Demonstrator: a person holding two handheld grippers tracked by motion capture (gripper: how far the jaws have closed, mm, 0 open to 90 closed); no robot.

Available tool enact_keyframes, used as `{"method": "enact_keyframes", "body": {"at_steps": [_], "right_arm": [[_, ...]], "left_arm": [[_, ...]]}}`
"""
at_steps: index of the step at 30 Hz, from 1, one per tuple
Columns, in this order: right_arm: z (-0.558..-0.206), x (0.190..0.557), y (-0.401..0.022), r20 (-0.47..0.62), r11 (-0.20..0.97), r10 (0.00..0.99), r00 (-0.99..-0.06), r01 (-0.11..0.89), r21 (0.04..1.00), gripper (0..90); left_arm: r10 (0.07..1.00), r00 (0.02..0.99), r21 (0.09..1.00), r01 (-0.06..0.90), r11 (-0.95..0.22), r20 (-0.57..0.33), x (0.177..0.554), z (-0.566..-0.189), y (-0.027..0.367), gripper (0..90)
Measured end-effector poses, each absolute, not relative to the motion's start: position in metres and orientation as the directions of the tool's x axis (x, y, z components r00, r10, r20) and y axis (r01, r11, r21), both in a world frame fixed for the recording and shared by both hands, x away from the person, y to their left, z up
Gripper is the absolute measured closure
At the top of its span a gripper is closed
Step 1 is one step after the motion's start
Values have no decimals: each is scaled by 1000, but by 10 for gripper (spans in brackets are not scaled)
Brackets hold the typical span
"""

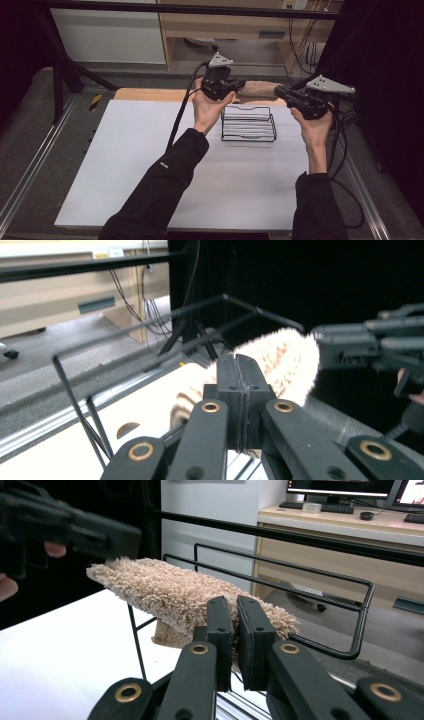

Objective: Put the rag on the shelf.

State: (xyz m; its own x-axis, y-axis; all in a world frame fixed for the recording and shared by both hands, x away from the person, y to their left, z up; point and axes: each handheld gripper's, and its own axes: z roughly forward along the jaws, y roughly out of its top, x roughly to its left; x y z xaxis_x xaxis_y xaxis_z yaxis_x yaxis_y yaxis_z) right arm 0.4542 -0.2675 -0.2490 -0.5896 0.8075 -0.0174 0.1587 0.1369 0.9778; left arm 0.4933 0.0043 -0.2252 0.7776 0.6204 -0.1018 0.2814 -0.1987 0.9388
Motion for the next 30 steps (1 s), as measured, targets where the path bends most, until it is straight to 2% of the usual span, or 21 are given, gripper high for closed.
{"method": "enact_keyframes", "body": {"at_steps": [19, 22, 25, 30], "right_arm": [[-240, 445, -270, 16, 114, 792, -610, 174, 978, 754], [-238, 445, -269, 20, 117, 789, -614, 182, 976, 804], [-243, 447, -267, 39, 130, 796, -604, 234, 964, 900], [-260, 452, -268, 66, 130, 808, -586, 286, 949, 900]], "left_arm": [[604, 795, 927, 272, -260, -64, 490, -247, 5, 900], [605, 794, 925, 268, -269, -54, 490, -250, 4, 900], [606, 794, 925, 262, -275, -45, 490, -253, 4, 900], [612, 790, 921, 264, -288, -35, 491, -258, 4, 900]]}}
